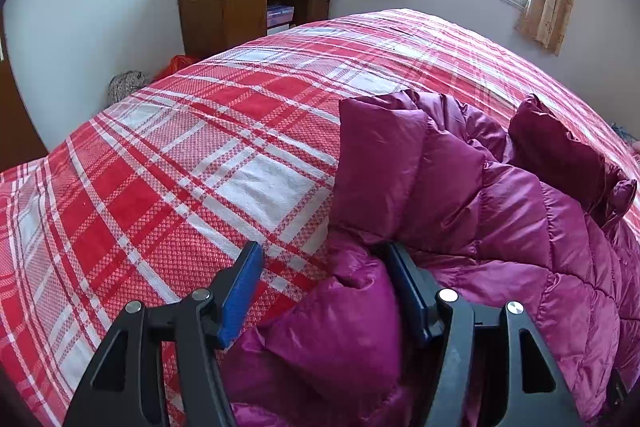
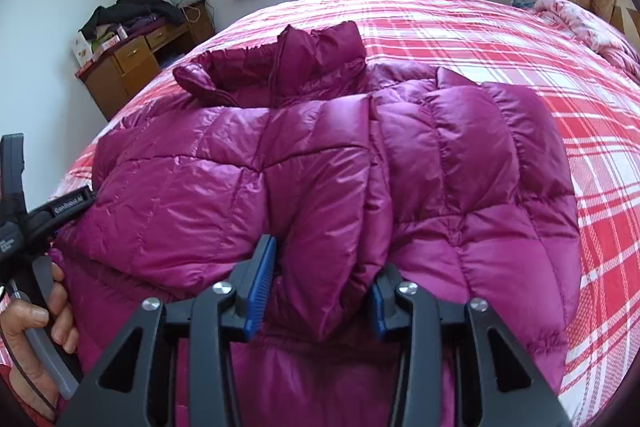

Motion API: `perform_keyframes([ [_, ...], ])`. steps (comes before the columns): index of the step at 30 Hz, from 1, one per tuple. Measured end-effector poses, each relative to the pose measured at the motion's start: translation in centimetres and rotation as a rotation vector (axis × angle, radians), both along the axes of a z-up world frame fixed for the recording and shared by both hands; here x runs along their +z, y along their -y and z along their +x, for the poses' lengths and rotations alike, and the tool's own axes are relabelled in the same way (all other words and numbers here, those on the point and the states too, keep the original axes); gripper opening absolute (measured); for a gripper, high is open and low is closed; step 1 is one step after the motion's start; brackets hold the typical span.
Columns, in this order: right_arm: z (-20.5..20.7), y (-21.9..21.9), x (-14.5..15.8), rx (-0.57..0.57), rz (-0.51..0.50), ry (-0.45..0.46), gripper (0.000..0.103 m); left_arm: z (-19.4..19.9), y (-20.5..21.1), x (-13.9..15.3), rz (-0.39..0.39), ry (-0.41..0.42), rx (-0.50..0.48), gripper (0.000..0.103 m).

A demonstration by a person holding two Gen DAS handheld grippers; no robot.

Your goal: Fold large clothes

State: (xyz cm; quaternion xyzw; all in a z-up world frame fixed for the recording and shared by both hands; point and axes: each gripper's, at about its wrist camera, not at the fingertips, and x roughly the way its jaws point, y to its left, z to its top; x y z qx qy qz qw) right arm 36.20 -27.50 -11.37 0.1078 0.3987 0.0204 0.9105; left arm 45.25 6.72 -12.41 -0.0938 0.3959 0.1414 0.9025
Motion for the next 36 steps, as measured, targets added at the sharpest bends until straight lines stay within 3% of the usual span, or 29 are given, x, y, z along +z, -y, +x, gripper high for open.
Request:
perform_keyframes([
  [2, -1.3, 1.3, 0.9, -0.058, 0.034, 0.023, 0.046, -0.1, 0.0, 0.0, -0.002, 0.002, 0.000, 0.065],
  [4, -3.2, 2.2, 2.9, -0.145, 0.014, 0.112, 0.049, -0.1, -0.2, 0.1, -0.019, 0.010, 0.000, 0.065],
  [6, -3.4, 1.5, 5.0, -0.111, -0.008, 0.169, 0.049, -0.1, -0.2, 0.0, -0.010, 0.007, 0.001, 0.065],
  [9, -0.6, -1.7, 6.7, 0.011, -0.103, 0.138, 0.049, -0.1, -0.1, 0.1, 0.012, 0.000, 0.001, 0.065],
  [12, 2.5, -3.6, 5.3, 0.070, -0.121, 0.048, 0.049, -0.1, 0.0, 0.1, 0.003, 0.003, 0.001, 0.065],
  [16, 4.5, -3.6, 1.9, 0.053, -0.141, -0.035, 0.047, -0.1, 0.1, 0.1, 0.007, 0.002, 0.001, 0.065],
  [19, 4.0, -3.5, 0.1, 0.066, -0.147, -0.012, 0.046, 0.0, 0.2, 0.1, 0.006, 0.003, -0.003, 0.066],
  [30, 3.5, -3.5, -0.1, 0.062, -0.132, 0.005, 0.047, 0.0, 0.4, 0.3, 0.024, -0.009, -0.006, 0.066],
  [33, 3.4, -3.6, 0.0, 0.069, -0.136, 0.007, 0.049, -0.2, 0.6, 1.2, -0.014, -0.031, -0.033, 0.066],
  [36, 3.4, -3.6, 0.0, 0.075, -0.129, 0.009, 0.052, -1.2, 1.7, 3.3, -0.046, 0.022, -0.088, 0.066],
])
